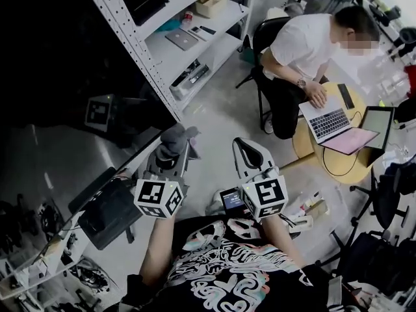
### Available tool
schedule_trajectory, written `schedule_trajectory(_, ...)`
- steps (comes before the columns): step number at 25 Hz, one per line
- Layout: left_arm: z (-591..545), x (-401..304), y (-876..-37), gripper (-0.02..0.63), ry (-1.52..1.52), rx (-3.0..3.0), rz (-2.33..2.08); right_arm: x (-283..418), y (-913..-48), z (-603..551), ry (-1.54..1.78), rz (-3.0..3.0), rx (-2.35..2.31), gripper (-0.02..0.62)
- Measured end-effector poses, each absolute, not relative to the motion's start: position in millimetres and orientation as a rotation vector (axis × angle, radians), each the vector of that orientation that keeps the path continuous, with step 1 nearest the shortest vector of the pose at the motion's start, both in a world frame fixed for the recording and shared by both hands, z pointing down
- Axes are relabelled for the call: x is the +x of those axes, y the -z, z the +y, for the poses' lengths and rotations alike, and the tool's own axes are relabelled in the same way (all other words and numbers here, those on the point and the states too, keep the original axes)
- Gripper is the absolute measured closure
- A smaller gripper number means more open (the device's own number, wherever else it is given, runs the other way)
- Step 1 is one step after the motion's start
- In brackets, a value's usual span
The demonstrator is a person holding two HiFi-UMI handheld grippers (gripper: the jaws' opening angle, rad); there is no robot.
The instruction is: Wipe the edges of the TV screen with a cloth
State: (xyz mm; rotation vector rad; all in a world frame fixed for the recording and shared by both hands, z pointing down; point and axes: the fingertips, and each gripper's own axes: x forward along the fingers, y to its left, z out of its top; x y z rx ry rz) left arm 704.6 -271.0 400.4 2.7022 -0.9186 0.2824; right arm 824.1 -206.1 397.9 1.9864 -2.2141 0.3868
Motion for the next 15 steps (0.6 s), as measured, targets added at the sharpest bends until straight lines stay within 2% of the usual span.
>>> schedule_trajectory(15,-228.7,586.3,-371.1,0.488,-0.268,2.701,-1.448,748.8,-381.9,-208.0,-0.195,-2.378,1.808,0.566)
